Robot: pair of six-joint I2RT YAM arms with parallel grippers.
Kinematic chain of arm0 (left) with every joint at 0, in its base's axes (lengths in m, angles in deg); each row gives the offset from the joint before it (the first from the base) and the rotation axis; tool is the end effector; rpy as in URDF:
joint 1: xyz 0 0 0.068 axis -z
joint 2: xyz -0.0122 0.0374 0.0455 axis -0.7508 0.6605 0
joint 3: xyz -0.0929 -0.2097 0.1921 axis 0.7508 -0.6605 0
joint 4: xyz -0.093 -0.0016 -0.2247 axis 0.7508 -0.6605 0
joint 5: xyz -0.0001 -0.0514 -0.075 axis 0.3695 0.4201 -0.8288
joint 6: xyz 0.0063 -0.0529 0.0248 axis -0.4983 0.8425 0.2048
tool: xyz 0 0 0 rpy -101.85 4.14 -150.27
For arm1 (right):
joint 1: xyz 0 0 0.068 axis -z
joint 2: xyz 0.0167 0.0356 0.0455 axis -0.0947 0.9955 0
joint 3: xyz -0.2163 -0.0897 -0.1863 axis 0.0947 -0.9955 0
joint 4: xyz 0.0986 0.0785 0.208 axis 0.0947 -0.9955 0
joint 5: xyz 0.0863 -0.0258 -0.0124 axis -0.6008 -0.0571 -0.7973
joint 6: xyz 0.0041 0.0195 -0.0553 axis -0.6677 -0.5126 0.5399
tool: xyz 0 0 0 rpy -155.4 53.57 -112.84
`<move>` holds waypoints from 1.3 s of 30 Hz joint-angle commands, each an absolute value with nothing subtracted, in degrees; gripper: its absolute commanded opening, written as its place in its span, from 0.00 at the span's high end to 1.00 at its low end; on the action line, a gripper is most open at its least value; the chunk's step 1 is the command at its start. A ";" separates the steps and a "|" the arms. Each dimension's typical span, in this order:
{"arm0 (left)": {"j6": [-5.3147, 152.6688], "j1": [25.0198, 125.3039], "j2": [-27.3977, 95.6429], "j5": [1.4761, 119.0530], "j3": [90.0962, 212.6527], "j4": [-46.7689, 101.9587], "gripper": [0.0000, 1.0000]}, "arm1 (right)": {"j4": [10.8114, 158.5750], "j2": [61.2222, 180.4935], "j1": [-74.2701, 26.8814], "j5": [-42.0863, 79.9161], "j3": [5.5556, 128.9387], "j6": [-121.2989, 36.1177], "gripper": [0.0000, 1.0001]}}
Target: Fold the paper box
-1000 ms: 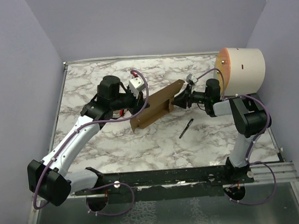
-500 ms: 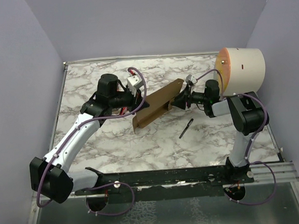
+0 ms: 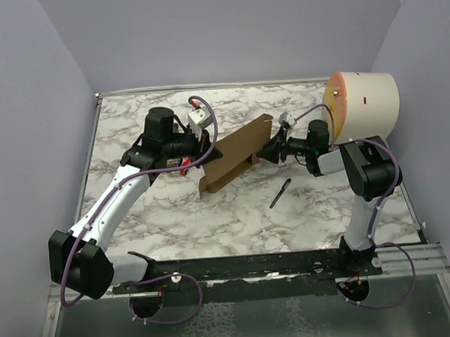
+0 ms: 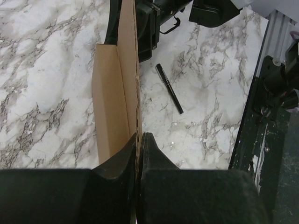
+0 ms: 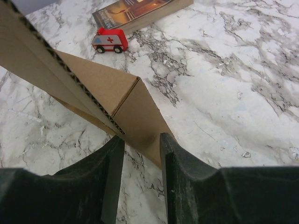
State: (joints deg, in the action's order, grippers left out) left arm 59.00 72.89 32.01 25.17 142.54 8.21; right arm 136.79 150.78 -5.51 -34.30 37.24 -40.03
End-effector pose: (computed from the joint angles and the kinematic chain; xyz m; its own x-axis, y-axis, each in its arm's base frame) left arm 0.2270 -0.1343 0.3645 -0.3707 0.2099 -0.9047 0.8763 0.4018 -0.2658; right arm 0.3512 0.1058 0.1827 -0.3034 -0.0219 -0.9526 -0.9050 0.3196 0.2808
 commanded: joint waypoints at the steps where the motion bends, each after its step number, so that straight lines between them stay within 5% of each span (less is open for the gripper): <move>1: 58.93 71.86 33.72 22.87 143.01 5.89 1.00 | 140.23 152.43 -5.91 -31.93 39.16 -39.23 0.63; 14: 58.94 70.77 34.99 21.98 143.89 5.71 1.00 | 138.96 153.87 -7.14 -32.96 41.65 -36.91 0.67; 29: 62.81 68.53 33.52 27.07 144.78 7.50 1.00 | 130.00 150.09 -8.10 -36.54 42.84 -31.59 0.99; 31: 64.08 68.17 32.62 28.48 145.36 7.83 0.97 | 124.04 148.35 -8.10 -36.64 44.30 -30.54 0.99; 39: 69.14 67.51 26.90 32.79 143.17 11.05 0.58 | 80.35 145.86 -8.10 -34.80 59.60 -18.79 0.99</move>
State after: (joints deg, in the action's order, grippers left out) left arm 65.93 68.10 31.03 29.70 144.24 8.63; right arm 108.73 148.40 -7.76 -33.74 50.81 -26.41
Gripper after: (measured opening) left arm 0.359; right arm 0.046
